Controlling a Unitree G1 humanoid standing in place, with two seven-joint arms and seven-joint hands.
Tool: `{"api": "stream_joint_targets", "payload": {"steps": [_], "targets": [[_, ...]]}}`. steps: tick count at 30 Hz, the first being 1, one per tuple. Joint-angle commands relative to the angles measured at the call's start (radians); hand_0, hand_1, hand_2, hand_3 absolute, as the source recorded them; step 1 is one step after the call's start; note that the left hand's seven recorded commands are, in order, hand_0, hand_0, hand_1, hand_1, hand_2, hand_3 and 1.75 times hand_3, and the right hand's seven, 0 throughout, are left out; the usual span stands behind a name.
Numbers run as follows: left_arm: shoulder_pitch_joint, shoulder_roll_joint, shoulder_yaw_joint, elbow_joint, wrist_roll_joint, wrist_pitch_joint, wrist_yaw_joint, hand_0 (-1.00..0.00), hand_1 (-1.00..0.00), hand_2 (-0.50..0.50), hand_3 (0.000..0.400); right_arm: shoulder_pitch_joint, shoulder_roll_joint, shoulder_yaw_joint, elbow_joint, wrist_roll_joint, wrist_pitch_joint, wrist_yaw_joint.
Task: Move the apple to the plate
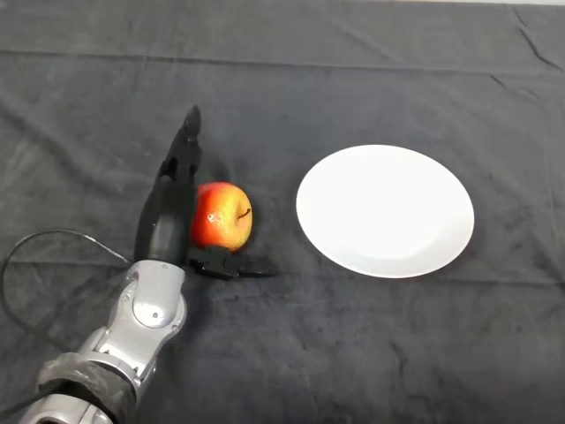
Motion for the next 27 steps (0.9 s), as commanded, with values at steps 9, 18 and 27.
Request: {"api": "stream_joint_targets", "payload": {"steps": [9,18,27], "targets": [[-0.088,0.0,-0.051,0.092,-0.005,-0.04,0.022,-1.0,-1.0,0.0,0.4,-0.025,-0.016,-0.0156,0.012,-0.0085,0.006,-0.0048],[-0.094,0.004,-0.08,0.116,0.014,-0.067,0.059,-1.0,-1.0,0.0,0.4,-0.026,-0.017,-0.016,0.015,-0.0083,0.006,-0.0034],[-0.127,0.01,-0.084,0.117,0.009,-0.053,0.052,-1.0,-1.0,0.0,0.4,-0.027,-0.018,-0.0164,0.017,-0.0083,0.005,-0.0022]]}}
